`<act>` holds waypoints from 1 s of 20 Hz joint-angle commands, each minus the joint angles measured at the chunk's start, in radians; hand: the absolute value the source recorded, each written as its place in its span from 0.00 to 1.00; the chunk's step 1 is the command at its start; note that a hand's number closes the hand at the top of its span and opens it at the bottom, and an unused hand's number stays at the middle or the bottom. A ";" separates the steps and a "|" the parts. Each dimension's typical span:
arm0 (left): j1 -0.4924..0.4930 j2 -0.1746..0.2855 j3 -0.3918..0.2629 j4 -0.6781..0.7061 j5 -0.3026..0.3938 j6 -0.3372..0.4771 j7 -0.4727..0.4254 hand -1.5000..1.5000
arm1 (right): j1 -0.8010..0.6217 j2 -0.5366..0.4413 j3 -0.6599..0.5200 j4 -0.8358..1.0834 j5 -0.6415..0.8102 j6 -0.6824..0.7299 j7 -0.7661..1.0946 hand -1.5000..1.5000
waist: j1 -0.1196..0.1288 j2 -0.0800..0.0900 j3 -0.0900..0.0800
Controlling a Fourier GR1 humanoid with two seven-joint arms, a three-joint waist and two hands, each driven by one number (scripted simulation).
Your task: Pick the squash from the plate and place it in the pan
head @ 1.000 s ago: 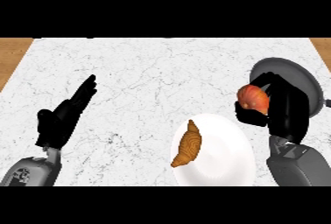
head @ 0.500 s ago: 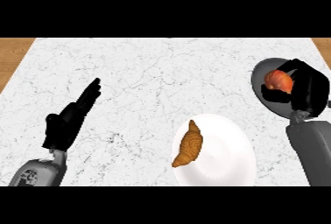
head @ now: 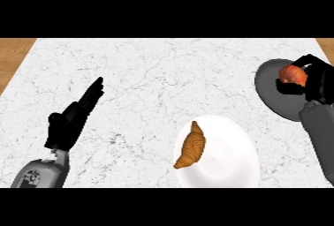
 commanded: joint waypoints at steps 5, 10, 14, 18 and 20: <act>-0.014 -0.003 -0.001 -0.021 -0.011 -0.021 0.011 0.50 | -0.114 -0.072 -0.106 0.335 -0.029 0.017 0.063 1.00 | 0.021 0.011 0.000; -0.018 0.001 0.026 -0.013 0.014 -0.041 0.009 0.50 | -0.146 -0.119 -0.141 0.470 -0.086 0.177 -0.084 0.00 | 0.040 0.019 0.004; -0.041 -0.042 -0.008 0.010 -0.025 -0.014 -0.005 0.50 | -0.200 -0.101 -0.210 0.473 -0.156 0.176 -0.155 0.00 | 0.032 0.017 0.004; -0.008 0.001 0.028 0.028 0.003 -0.055 -0.039 0.50 | -0.158 -0.086 -0.330 0.436 -0.287 0.178 -0.328 0.00 | 0.035 0.020 0.006; -0.039 -0.013 0.031 0.051 -0.005 -0.042 -0.044 0.50 | -0.172 -0.090 -0.388 0.412 -0.348 0.184 -0.386 0.00 | 0.025 0.021 0.006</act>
